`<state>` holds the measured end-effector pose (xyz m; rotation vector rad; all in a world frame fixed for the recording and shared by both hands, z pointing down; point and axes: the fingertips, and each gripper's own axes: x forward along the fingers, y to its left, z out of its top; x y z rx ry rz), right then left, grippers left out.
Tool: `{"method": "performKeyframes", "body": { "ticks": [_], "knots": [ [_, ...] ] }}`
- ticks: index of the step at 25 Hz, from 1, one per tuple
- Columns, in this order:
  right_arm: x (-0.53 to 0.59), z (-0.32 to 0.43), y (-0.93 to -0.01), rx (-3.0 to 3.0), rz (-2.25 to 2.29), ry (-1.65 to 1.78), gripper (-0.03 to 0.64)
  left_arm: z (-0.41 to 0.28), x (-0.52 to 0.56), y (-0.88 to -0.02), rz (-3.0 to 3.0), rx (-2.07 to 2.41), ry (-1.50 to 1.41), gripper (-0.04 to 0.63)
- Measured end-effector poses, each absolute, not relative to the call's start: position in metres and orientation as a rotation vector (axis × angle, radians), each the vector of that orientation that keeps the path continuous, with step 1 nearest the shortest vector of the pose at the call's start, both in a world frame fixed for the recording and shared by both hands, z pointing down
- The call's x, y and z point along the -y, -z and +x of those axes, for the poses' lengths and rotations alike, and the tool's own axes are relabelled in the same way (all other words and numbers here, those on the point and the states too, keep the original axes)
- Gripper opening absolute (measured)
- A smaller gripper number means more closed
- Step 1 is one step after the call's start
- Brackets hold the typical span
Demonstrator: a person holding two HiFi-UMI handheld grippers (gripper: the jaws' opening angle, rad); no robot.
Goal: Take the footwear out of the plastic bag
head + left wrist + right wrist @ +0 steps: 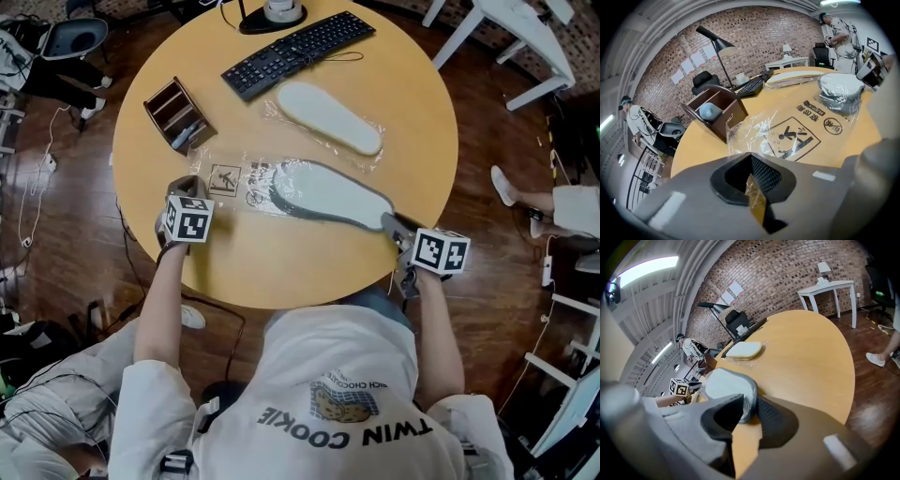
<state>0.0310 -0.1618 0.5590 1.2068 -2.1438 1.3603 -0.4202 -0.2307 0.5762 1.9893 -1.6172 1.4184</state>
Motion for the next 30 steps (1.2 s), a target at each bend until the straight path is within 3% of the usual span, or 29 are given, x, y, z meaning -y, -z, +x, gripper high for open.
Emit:
{"method": "performKeyframes", "body": {
  "ticks": [30],
  "knots": [
    [0.144,0.106,-0.560,2.079,1.319,-1.389,0.091,-0.418,0.230,-0.579,1.974,1.594,-1.514,0.005]
  ]
}}
